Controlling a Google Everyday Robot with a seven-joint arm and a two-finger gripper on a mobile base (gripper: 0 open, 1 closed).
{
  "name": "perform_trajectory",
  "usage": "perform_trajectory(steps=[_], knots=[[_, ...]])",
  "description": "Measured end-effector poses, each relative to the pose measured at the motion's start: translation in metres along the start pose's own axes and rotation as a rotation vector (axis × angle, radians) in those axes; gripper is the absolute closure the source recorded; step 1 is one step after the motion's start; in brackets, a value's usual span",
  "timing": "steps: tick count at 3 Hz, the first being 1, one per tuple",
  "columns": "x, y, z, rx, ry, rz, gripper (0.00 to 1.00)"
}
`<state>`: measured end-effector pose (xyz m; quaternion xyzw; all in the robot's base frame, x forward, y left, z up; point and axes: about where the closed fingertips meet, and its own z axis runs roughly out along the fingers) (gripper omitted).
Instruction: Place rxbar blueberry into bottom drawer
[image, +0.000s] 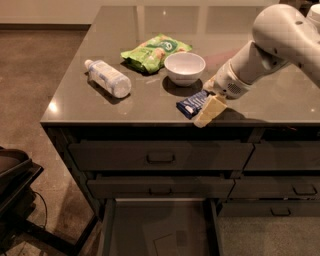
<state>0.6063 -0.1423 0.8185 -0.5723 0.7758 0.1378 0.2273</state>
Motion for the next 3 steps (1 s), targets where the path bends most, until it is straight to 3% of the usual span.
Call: perform_trajectory(steps=[2,3], knots=[[0.0000,0.0000,0.0001,0.000,0.000,0.000,0.87],[0.0000,0.0000,0.0001,0.000,0.000,0.000,1.00]])
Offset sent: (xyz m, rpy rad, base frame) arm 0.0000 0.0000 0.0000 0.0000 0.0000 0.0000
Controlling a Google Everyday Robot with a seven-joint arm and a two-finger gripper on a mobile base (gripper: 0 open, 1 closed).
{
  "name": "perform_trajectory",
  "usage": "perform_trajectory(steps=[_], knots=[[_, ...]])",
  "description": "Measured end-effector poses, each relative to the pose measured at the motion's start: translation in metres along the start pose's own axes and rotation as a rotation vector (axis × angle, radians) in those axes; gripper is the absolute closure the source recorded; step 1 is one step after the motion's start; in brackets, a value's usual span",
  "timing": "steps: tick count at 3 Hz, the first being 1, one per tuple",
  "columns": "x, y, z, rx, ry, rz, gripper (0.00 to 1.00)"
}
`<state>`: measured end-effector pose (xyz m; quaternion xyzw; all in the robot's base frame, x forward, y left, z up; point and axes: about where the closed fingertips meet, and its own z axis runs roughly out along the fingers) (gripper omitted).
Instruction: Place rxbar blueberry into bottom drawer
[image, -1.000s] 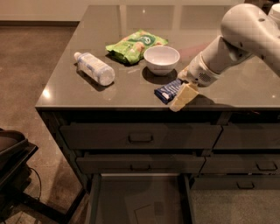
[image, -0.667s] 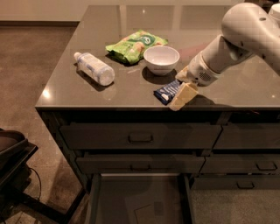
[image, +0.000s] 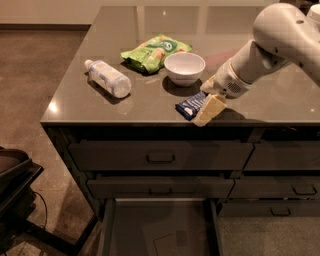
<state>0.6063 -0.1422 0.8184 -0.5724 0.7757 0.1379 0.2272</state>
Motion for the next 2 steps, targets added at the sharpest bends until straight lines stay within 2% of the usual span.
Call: perform_trajectory(steps=[1,2], knots=[[0.000,0.000,0.000,0.000,0.000,0.000,1.00],[-0.010,0.002,-0.017,0.000,0.000,0.000,1.00]])
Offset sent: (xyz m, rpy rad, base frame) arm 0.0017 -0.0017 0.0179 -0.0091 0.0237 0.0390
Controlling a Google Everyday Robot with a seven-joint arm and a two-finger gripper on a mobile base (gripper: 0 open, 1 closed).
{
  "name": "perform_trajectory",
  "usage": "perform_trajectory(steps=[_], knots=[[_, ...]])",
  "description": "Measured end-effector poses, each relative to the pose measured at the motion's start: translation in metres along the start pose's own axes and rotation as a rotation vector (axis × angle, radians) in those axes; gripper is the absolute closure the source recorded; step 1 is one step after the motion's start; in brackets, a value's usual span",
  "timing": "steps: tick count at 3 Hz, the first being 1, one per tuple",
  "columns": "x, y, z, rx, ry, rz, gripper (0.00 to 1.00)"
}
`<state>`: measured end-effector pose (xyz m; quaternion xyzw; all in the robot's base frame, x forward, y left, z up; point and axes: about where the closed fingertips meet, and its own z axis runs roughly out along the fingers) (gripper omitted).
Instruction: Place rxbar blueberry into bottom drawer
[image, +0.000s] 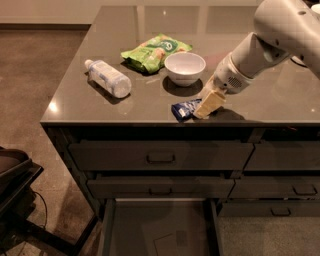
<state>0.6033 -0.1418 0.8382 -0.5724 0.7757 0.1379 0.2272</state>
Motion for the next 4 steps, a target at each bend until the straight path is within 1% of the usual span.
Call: perform_trajectory(steps=[1,2,3,4], knots=[[0.000,0.000,0.000,0.000,0.000,0.000,1.00],[0.003,0.013,-0.005,-0.019,0.004,-0.016,1.00],[0.012,0.046,-0.036,0.043,-0.012,0.038,1.00],[0.037,0.091,-0.067,0.152,-0.058,0.148,1.00]])
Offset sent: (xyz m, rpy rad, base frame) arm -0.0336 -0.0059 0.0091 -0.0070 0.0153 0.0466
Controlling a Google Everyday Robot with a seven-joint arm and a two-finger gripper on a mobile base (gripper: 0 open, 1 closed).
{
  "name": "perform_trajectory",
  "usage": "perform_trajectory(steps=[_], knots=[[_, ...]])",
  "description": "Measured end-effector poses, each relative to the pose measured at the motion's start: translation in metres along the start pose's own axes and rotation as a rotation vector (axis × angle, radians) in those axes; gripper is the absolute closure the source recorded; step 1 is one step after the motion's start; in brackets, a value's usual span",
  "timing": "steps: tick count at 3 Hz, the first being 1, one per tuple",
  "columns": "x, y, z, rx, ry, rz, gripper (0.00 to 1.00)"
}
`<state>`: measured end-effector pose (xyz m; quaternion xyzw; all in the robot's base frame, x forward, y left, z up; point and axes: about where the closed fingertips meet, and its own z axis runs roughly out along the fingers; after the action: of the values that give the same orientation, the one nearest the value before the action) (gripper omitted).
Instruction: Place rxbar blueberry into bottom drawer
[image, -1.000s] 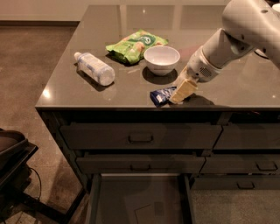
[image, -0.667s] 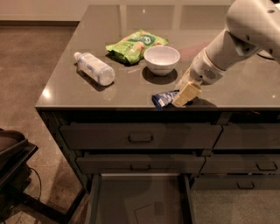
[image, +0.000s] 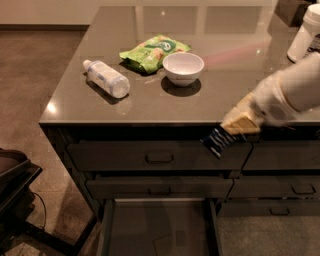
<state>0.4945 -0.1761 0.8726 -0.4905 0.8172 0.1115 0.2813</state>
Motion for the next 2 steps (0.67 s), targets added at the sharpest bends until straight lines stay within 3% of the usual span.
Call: perform_trajectory(steps=[1,2], knots=[[0.058,0.021,0.000,0.059,-0.038,0.158,1.00],[0.095,0.029,0.031,0.023,-0.100,0.256,1.00]])
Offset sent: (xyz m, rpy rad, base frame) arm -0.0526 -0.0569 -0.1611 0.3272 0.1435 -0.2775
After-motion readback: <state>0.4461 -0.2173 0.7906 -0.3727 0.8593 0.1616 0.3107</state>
